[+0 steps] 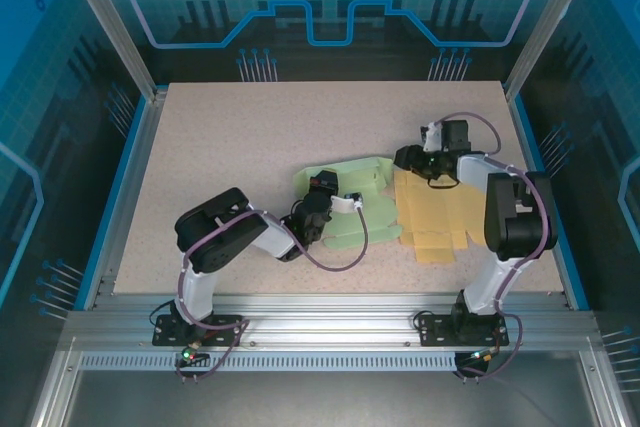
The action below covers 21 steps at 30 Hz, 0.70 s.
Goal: Fold the paper box
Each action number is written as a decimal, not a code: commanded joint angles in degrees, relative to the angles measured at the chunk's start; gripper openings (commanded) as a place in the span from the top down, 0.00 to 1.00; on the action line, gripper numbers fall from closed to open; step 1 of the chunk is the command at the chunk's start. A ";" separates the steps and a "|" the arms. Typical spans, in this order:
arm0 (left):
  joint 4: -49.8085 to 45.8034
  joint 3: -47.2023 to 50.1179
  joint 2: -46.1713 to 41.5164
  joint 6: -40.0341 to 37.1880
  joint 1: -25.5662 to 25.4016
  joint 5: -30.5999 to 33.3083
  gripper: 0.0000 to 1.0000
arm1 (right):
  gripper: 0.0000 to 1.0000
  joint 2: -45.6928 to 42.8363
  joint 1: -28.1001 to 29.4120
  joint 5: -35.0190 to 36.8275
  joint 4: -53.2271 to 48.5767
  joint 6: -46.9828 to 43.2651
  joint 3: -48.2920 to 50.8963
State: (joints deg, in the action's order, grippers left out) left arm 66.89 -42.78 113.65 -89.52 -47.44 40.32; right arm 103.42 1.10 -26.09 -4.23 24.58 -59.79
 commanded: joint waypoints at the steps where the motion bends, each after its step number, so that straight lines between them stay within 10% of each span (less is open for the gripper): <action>1: 0.10 0.65 1.50 -2.06 0.40 -0.93 1.00 | 0.50 -2.11 2.20 -1.29 1.50 0.38 2.42; 21: 1.47 1.00 1.76 -4.70 0.82 -1.38 1.00 | 0.48 -7.97 5.95 0.91 7.06 -1.85 12.89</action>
State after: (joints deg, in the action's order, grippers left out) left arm 68.45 -42.57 113.97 -92.77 -46.96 39.72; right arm 96.92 5.89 -25.34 0.97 24.23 -47.46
